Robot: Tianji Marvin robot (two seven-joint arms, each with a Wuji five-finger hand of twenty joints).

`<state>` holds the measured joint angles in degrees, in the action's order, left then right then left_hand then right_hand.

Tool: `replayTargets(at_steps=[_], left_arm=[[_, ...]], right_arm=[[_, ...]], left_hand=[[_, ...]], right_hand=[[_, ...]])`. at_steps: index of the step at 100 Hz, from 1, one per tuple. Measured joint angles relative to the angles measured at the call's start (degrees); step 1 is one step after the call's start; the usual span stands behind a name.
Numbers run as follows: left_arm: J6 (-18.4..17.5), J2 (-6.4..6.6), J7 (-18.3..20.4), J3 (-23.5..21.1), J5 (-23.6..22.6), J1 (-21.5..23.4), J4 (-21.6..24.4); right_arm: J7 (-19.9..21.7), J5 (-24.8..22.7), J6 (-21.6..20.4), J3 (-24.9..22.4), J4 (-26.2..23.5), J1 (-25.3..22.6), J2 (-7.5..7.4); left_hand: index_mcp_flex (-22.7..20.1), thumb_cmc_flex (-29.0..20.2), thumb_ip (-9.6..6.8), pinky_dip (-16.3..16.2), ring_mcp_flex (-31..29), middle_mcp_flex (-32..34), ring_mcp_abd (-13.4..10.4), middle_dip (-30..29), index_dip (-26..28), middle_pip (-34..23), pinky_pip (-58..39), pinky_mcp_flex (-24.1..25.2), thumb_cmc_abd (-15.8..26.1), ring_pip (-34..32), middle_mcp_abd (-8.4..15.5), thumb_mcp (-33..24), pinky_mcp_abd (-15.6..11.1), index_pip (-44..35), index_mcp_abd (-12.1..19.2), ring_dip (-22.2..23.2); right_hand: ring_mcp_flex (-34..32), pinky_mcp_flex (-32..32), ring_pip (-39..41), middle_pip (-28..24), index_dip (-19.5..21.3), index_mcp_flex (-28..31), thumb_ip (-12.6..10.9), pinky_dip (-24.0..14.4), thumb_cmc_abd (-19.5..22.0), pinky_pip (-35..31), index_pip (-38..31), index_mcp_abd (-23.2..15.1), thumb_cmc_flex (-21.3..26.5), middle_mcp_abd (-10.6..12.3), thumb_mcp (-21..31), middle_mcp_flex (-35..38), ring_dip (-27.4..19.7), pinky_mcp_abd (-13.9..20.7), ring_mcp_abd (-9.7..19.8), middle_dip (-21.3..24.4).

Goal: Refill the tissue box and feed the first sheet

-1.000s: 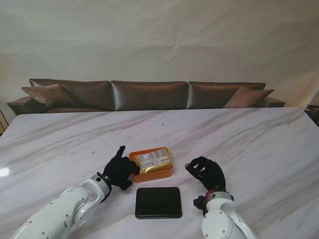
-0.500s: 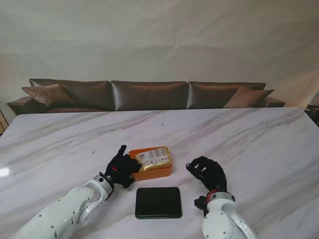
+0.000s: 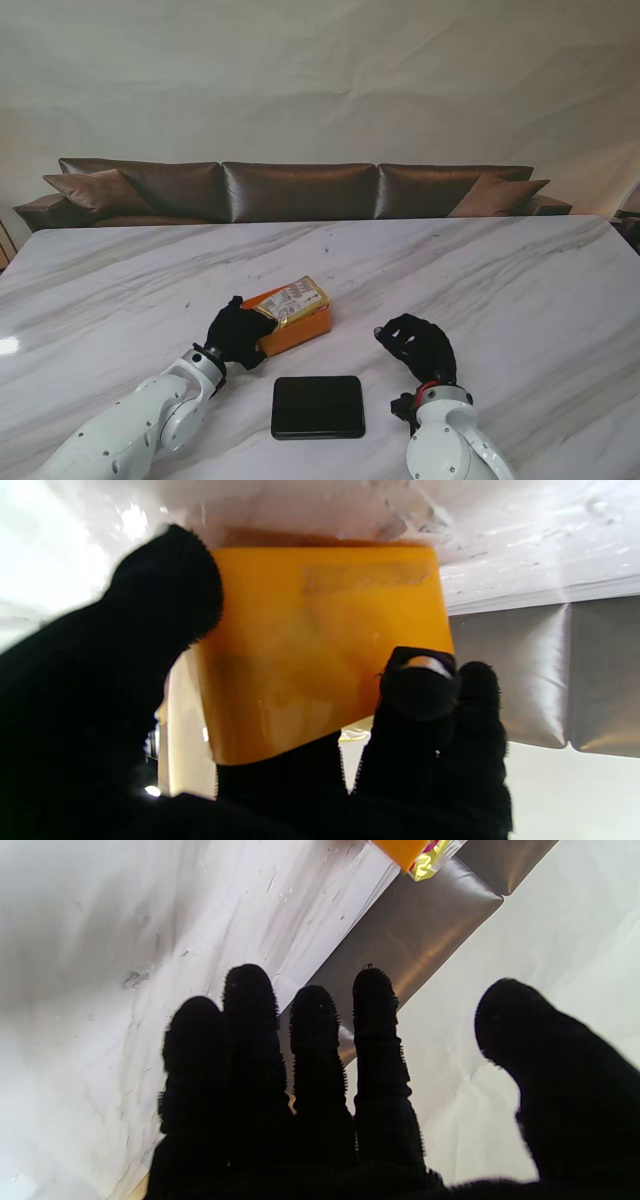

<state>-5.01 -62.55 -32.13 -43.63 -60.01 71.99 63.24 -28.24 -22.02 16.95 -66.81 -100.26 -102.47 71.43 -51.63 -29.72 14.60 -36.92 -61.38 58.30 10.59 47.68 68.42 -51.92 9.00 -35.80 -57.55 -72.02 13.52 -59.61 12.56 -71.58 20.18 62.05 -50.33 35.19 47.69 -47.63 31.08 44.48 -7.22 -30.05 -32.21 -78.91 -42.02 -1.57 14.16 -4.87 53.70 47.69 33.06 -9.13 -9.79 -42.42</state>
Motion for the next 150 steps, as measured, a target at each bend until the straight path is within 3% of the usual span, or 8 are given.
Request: replayTargets(at_steps=[20, 38, 67, 76, 110, 121, 133, 150], left_arm=[[0.1, -0.13, 2.1, -4.3, 1.7, 3.0, 4.8], [-0.3, -1.26, 3.2, -8.6, 4.3, 5.1, 7.3], [-0.5, -1.83, 11.8, -16.9, 10.5, 11.8, 18.8], [-0.7, -1.82, 15.8, -19.0, 12.0, 13.4, 21.9], [1.0, -1.61, 28.3, -25.0, 24.2, 18.5, 34.4], [3.3, -1.14, 34.9, -26.5, 31.2, 19.5, 38.4], [4.0, -0.73, 35.7, -26.8, 33.3, 20.0, 40.4], [4.7, -0.6, 38.8, -27.7, 39.8, 20.7, 42.3]], right_arm=[[-0.6, -0.1, -0.3, -0.2, -0.5, -0.3, 0.0], [-0.9, -0.3, -0.9, -0.2, -1.0, -0.6, 0.0], [-2.8, -4.3, -3.9, 2.2, -1.0, -1.1, -0.35], [-3.7, -5.3, -5.2, 3.7, -0.6, -1.1, -0.54], [-6.5, -6.6, -9.0, 10.0, 4.1, 1.7, -0.29], [-8.3, -5.0, -10.5, 11.6, 6.4, 3.1, 0.48], [-8.7, -4.4, -10.3, 12.6, 7.6, 4.5, 1.2], [-7.7, 2.8, -13.0, 12.7, 7.8, 6.0, 2.06]], left_hand=[[-1.6, -0.7, -0.01, 9.0, -5.6, 2.6, 0.0, 0.9, 0.5, 1.4, 0.0, -4.5, -2.2, -1.7, -0.9, 0.0, 2.6, 0.2, -1.5, 2.0], [-2.2, -1.2, -0.01, 12.2, -6.6, 3.4, 0.0, 1.1, 1.4, 1.4, 0.1, -5.9, -3.4, -2.9, -0.9, 0.0, 3.4, 0.2, -1.7, 2.1], [-2.9, -1.8, -0.01, 12.5, -7.3, 4.2, -0.2, 1.4, 2.3, 1.4, 0.2, -6.8, -4.6, -4.8, -1.1, 0.0, 3.8, 0.2, -1.7, 1.6], [-2.9, -2.3, -0.01, 12.5, -7.3, 4.1, -0.3, 1.9, 2.3, 1.4, 0.3, -7.0, -4.9, -5.3, -1.4, 0.0, 3.9, 0.2, -2.2, 1.3], [-3.2, -3.5, -0.03, 12.5, -7.3, 4.6, -0.3, 2.1, 2.8, 1.4, 0.4, -8.0, -5.9, -6.9, -1.6, 0.0, 3.9, 0.1, -2.5, -0.7], [-3.2, -3.6, -0.03, 12.5, -7.3, 4.6, -0.3, 2.2, 3.3, 1.4, 0.4, -8.1, -5.9, -7.4, -1.6, 0.0, 3.9, 0.0, -2.5, -0.8], [-3.2, -3.7, -0.03, 12.5, -7.3, 4.6, -0.3, 2.3, 3.9, 1.4, 0.5, -8.1, -5.9, -7.4, -1.6, 0.0, 3.9, 0.0, -2.5, -1.3], [-3.2, -4.0, -0.03, 12.1, -7.3, 4.7, -0.3, 2.4, 5.3, 1.4, 0.5, -8.2, -5.9, -7.4, -1.6, 0.0, 3.9, 0.0, -2.5, -1.3]], right_hand=[[-0.6, 0.2, 0.0, 0.0, 0.0, 0.0, 0.3, 0.0, 0.0, 0.0, 0.0, 0.0, 0.0, 0.0, 0.0, 0.0, 0.0, -0.1, 0.0, 0.0], [-0.7, 0.3, 0.0, 0.0, 0.0, 0.0, 0.3, 0.0, 0.0, 0.0, 0.1, 0.0, 0.0, 0.0, 0.0, 0.0, 0.0, -0.1, 0.0, 0.0], [0.3, -1.1, 0.0, 0.0, 0.0, -11.3, -1.7, 0.0, -2.4, 0.0, 1.3, 0.2, -1.0, 0.2, -6.2, -2.1, 0.0, -0.2, 0.0, -0.1], [0.8, -1.6, 0.0, -0.1, -0.5, -14.3, -1.9, 0.0, -5.1, 0.1, 0.7, 0.5, -3.1, 0.8, -5.4, -4.0, 0.1, -0.2, 0.0, -0.1], [2.6, -3.2, 0.0, 0.0, -1.5, -18.7, -1.8, 0.0, -5.1, 1.7, 1.4, 1.0, -5.4, 1.2, -4.8, -6.5, 0.2, -0.2, 0.0, -0.1], [2.8, -3.3, 0.0, 0.0, -2.1, -18.7, -0.5, 0.0, -5.1, 1.7, 1.4, 1.0, -7.5, 1.2, -4.8, -6.5, 0.6, -0.2, 0.0, -0.1], [2.8, -3.3, 0.0, 0.0, -2.8, -18.5, 1.7, 0.0, -1.8, 1.7, 1.4, 1.5, -10.7, 1.2, -4.8, -6.5, 0.7, -0.3, -0.1, -0.1], [2.9, -3.3, 0.0, 0.0, -3.9, -15.6, 2.5, -0.2, 0.6, 1.7, 3.1, 2.3, -13.2, 0.8, -4.8, -6.3, 0.9, -0.8, -0.7, -0.1]])
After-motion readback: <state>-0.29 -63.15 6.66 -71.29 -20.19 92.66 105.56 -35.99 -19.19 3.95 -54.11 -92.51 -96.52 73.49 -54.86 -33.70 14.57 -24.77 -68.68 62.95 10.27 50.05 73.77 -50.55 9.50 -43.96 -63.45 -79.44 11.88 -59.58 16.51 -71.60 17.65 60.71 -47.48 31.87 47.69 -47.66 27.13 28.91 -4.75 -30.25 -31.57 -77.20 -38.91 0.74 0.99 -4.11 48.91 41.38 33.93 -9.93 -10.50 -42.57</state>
